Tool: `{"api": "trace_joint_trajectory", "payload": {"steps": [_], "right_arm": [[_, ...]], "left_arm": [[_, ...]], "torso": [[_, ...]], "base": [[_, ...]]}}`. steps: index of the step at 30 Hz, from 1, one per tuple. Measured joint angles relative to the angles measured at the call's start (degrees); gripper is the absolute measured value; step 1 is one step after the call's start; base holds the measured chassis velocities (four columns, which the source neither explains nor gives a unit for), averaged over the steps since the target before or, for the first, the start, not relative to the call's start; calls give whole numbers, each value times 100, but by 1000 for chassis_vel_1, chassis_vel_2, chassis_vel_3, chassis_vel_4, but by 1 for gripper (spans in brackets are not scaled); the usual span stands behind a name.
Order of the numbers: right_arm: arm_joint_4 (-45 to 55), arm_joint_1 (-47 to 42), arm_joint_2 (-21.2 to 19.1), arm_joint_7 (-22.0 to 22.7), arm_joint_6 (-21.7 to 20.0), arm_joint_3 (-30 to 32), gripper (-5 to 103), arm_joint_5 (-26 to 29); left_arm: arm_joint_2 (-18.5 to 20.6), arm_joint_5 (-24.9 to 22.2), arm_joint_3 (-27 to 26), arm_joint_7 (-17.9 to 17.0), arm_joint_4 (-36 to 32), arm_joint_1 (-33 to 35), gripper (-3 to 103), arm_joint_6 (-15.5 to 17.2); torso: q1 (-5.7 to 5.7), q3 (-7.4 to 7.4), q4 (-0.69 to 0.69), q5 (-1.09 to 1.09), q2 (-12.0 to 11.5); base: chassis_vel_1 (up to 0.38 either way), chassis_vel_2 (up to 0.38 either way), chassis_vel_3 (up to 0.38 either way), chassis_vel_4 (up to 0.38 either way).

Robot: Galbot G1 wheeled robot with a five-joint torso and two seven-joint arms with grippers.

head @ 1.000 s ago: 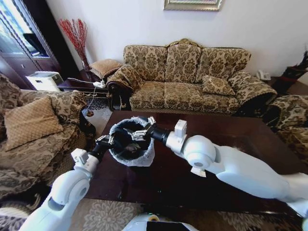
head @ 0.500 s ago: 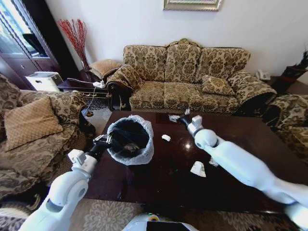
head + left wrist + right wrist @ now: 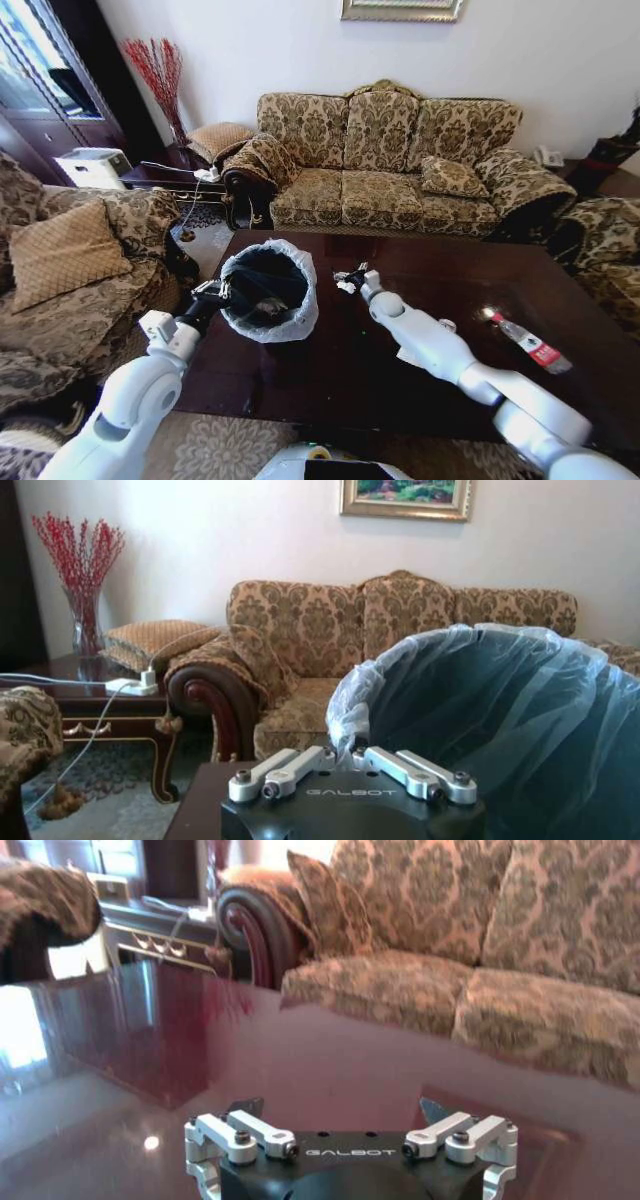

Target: Move to the front of the table and place the trash on the table into the trash bin.

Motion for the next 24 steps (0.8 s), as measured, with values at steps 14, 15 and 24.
{"api": "trace_joint_trajectory", "payload": {"steps": [14, 15, 24], "right_arm": [[-376, -284, 45, -253, 248, 43, 65, -164], [-368, -292, 44, -254, 250, 45, 65, -164], [-220, -369, -7, -245, 257, 52, 27, -169]], "left_arm": [[-30, 12, 8, -103, 39, -20, 3, 18], [-28, 12, 5, -104, 39, -18, 3, 18], [-14, 9, -5, -108, -30, 8, 3, 22]], "torso": [[0, -1, 0, 2, 0], [0, -1, 1, 2, 0], [0, 0, 0, 2, 0]], "base": [[0, 0, 0, 0], [0, 0, 0, 0], [0, 0, 0, 0]]}}
